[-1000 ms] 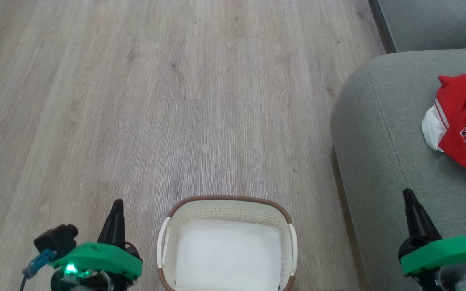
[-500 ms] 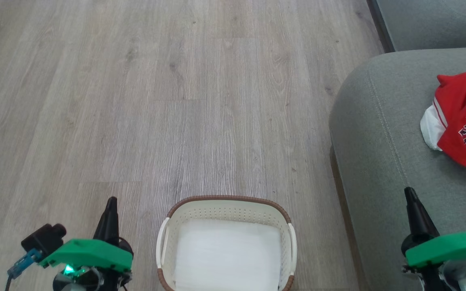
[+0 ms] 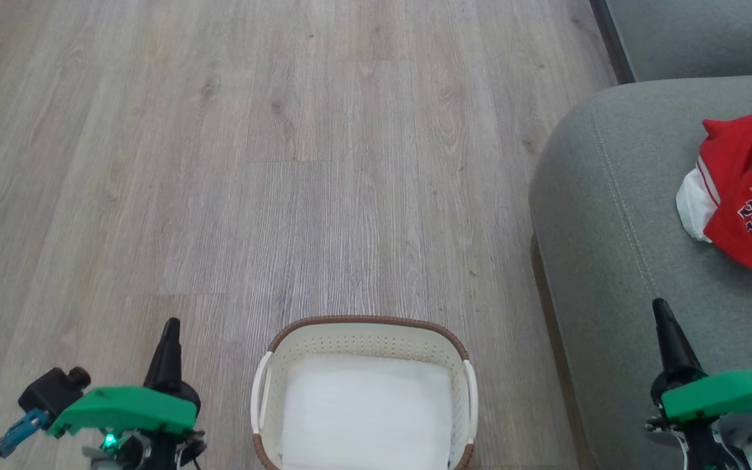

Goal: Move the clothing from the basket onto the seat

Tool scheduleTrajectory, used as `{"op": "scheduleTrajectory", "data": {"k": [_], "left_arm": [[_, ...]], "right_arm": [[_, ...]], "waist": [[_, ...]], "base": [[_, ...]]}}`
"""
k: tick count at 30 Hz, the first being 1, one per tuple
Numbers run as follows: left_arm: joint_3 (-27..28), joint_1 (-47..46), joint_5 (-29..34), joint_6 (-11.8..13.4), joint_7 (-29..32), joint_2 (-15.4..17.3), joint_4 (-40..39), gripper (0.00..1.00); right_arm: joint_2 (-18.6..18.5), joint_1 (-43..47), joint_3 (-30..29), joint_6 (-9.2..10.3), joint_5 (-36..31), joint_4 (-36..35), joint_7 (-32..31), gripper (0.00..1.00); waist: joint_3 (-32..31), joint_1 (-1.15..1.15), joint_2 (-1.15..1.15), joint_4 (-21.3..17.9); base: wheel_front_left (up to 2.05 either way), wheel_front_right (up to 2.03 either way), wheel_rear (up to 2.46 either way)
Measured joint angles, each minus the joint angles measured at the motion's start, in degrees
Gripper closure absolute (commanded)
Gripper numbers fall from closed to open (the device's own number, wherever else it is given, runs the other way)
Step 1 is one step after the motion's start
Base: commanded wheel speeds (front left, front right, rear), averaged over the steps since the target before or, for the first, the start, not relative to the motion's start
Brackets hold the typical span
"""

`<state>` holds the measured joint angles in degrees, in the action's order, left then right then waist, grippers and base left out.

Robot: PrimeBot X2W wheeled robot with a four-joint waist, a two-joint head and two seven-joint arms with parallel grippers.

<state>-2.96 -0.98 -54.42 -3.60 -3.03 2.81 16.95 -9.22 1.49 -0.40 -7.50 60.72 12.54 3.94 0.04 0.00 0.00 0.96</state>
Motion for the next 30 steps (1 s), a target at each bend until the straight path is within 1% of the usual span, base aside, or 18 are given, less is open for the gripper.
{"op": "scheduleTrajectory", "data": {"k": [11,19,29,30], "left_arm": [[1.7,-0.3,-7.6,-0.9,1.9,0.0,-0.1,1.00],[2.2,-1.0,-12.9,-1.0,3.0,-0.1,-0.1,1.00],[3.8,-1.2,-20.0,-1.9,5.0,-0.1,-0.4,1.00],[3.8,-1.2,-20.0,-1.9,5.0,-0.1,-0.4,1.00]], "right_arm": [[1.3,-1.3,-1.4,0.00,6.5,0.6,-1.8,1.00],[1.9,-1.3,-2.2,0.00,11.0,1.0,-3.2,1.00],[3.3,-2.4,-3.3,0.00,17.0,1.7,-5.0,1.00],[3.3,-2.4,-3.3,0.00,17.0,1.7,-5.0,1.00]], "waist": [[0.0,0.00,0.00,-0.2],[0.0,0.00,0.00,-0.3],[0.1,0.00,0.00,-0.5],[0.1,0.00,0.00,-0.5]], "base": [[0.00,0.00,0.00],[0.00,0.00,0.00],[0.00,0.00,0.00],[0.00,0.00,0.00]]}}
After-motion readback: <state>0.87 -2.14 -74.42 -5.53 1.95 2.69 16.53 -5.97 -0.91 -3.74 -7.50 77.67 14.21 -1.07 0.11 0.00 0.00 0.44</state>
